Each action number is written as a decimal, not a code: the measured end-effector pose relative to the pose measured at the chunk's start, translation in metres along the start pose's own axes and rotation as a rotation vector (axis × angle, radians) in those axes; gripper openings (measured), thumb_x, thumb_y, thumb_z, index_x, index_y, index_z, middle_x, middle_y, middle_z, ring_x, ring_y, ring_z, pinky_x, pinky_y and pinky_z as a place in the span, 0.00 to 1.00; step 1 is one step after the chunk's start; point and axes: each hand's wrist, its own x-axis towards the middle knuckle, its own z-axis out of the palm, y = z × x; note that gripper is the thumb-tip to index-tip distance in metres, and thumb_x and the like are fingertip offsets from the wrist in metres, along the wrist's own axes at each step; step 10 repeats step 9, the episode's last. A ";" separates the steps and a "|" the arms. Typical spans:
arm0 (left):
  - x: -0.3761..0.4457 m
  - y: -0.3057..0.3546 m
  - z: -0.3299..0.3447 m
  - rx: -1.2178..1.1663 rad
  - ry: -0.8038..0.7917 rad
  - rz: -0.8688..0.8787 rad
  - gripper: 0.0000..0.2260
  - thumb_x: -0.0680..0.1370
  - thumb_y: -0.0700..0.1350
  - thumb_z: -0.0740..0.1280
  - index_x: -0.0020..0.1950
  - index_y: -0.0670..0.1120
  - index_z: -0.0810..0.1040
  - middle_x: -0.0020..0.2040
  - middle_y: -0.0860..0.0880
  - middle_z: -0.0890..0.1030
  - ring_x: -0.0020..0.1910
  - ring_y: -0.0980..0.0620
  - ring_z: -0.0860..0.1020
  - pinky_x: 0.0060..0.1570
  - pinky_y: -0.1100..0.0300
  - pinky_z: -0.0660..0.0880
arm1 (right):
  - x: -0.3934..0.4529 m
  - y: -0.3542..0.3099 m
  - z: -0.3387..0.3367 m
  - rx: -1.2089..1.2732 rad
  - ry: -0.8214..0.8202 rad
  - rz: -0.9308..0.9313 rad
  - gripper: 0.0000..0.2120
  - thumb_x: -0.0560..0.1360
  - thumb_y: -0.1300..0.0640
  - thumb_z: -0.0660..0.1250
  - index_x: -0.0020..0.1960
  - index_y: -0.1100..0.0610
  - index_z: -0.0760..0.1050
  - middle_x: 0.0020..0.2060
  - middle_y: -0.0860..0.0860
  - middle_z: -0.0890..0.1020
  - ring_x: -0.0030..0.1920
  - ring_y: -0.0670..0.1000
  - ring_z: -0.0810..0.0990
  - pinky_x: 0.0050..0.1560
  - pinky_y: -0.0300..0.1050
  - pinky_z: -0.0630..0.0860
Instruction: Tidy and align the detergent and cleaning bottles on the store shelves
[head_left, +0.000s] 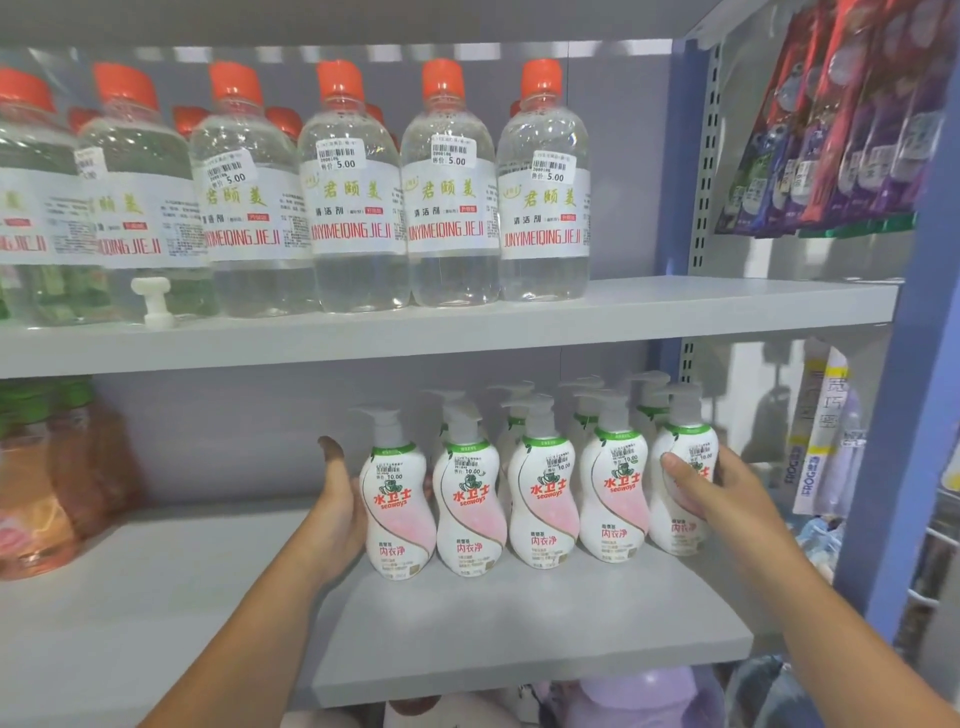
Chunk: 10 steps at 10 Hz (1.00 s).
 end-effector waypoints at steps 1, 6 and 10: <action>-0.014 -0.013 -0.011 0.115 0.067 0.101 0.32 0.75 0.75 0.57 0.60 0.52 0.83 0.57 0.38 0.84 0.61 0.42 0.82 0.62 0.48 0.76 | -0.009 0.007 0.001 -0.059 0.033 -0.005 0.20 0.71 0.44 0.78 0.60 0.45 0.79 0.52 0.42 0.87 0.54 0.48 0.86 0.54 0.54 0.81; -0.053 -0.035 -0.008 0.283 0.074 0.194 0.19 0.77 0.47 0.76 0.66 0.55 0.79 0.64 0.52 0.83 0.62 0.50 0.83 0.61 0.51 0.80 | -0.020 0.020 0.002 -0.164 0.041 -0.056 0.20 0.75 0.51 0.76 0.65 0.45 0.74 0.53 0.37 0.82 0.48 0.33 0.80 0.43 0.35 0.73; -0.104 -0.025 0.013 0.489 0.364 0.153 0.38 0.75 0.55 0.76 0.81 0.50 0.63 0.74 0.49 0.72 0.70 0.50 0.74 0.59 0.60 0.72 | -0.055 -0.002 0.002 -0.204 0.056 -0.009 0.30 0.74 0.52 0.78 0.72 0.55 0.71 0.66 0.51 0.80 0.63 0.51 0.80 0.64 0.52 0.76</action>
